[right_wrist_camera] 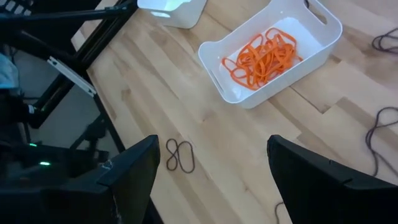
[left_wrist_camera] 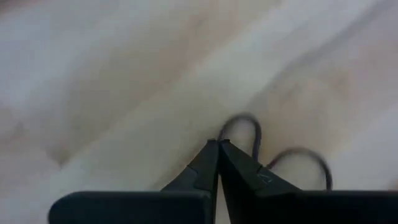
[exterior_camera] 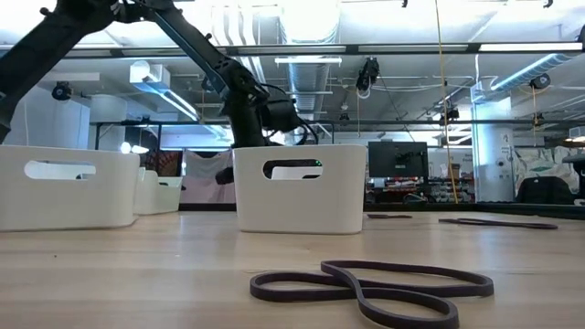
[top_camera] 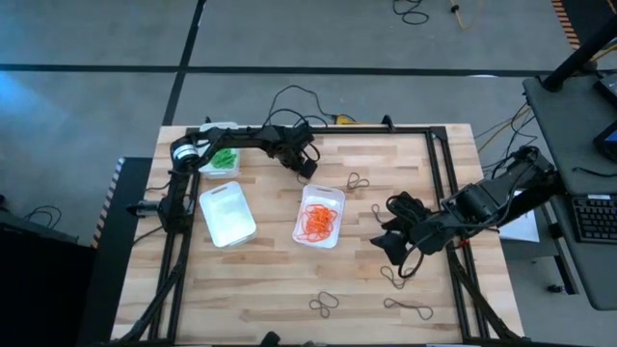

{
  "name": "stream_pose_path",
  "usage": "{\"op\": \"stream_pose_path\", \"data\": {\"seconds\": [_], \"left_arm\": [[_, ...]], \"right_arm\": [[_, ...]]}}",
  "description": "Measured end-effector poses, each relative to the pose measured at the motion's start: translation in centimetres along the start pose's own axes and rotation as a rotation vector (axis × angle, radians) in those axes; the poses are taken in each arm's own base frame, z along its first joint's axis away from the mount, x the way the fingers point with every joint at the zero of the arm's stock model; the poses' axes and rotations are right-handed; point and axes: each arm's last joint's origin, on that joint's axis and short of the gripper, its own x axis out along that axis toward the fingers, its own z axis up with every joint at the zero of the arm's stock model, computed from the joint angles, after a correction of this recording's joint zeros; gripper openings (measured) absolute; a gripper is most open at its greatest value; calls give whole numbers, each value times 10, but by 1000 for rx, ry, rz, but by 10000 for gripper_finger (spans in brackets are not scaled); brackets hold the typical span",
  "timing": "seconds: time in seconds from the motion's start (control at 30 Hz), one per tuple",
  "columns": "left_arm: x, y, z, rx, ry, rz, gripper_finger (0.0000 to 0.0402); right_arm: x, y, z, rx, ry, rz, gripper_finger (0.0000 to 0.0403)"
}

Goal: Sort rubber bands into baskets
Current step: Put the violet rubber band into the bottom left white bin

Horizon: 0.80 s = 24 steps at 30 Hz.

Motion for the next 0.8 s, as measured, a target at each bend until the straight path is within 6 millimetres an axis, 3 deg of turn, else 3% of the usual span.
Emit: {"op": "stream_pose_path", "data": {"seconds": [0.1, 0.37, 0.5, 0.63, 0.8], "left_arm": [[-16, -4, -3, 26, -2, -8, 0], [-90, -21, -7, 92, -149, -43, 0], [-120, -24, -19, 112, -145, -45, 0], [-154, -25, -43, 171, -85, -25, 0], [-195, -29, -93, 257, 91, 32, 0]], "right_arm": [[0, 0, 0, -31, 0, -1, 286], [0, 0, 0, -117, 1, -3, 286], [0, -1, 0, -134, 3, -8, 286], [0, -1, 0, -148, 3, -9, 286], [0, -1, 0, -202, 4, -9, 286]]}}
